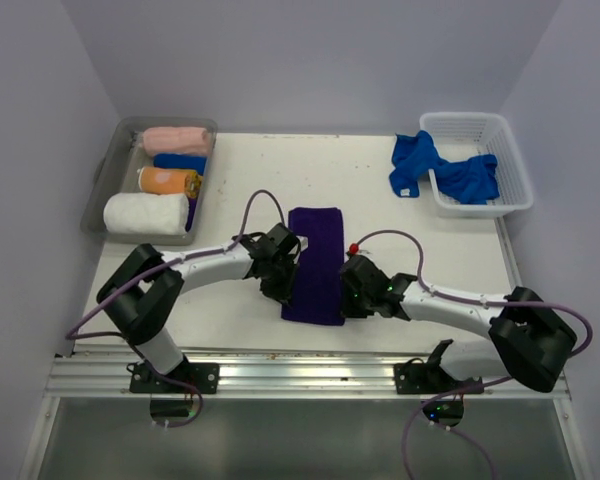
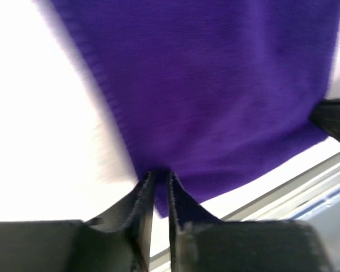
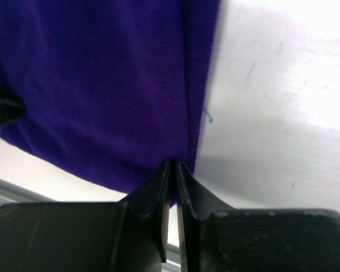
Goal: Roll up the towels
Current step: Roll the towel
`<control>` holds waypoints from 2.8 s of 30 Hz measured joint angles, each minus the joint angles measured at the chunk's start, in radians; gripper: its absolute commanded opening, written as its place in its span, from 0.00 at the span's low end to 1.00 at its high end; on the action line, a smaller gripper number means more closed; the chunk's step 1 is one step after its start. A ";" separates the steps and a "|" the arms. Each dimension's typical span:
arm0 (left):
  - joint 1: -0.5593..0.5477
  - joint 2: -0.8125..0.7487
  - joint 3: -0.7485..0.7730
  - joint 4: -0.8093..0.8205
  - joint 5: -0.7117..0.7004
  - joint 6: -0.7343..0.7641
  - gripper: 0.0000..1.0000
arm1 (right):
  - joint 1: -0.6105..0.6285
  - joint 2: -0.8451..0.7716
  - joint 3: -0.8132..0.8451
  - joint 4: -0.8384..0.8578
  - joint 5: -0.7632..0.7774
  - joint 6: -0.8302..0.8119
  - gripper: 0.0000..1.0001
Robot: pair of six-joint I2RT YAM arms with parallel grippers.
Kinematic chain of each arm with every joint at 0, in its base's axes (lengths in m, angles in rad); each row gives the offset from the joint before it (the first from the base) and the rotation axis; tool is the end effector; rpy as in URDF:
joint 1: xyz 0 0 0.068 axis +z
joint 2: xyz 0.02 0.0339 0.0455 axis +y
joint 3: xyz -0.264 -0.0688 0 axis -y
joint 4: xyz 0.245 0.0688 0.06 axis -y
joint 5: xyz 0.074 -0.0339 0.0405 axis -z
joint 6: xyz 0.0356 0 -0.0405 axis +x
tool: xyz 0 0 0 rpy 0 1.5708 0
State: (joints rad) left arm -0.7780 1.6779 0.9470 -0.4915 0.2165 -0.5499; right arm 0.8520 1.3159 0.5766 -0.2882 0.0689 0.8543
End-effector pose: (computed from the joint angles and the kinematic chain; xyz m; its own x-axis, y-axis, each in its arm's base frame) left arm 0.2139 -0.2215 0.1549 -0.9563 0.2258 -0.1855 0.2791 0.8940 -0.3506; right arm 0.1543 0.1726 0.1545 -0.9187 0.0925 -0.3840 -0.0526 0.9348 0.3511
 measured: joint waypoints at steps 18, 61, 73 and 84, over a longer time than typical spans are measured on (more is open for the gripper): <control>0.013 -0.240 -0.195 0.001 0.006 -0.063 0.48 | 0.048 -0.145 -0.013 -0.129 0.043 0.030 0.46; 0.013 -0.193 -0.316 0.269 0.106 -0.211 0.00 | 0.066 -0.172 -0.142 0.014 -0.034 0.159 0.11; 0.013 -0.233 -0.314 0.224 0.090 -0.217 0.00 | 0.071 -0.233 -0.099 -0.059 0.016 0.159 0.00; 0.016 -0.251 -0.181 0.106 0.066 -0.215 0.00 | 0.071 -0.229 0.025 -0.144 0.082 0.119 0.00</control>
State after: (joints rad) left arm -0.7620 1.4269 0.7662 -0.3855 0.2829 -0.7650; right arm 0.9230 1.0874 0.6018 -0.4320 0.1509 0.9737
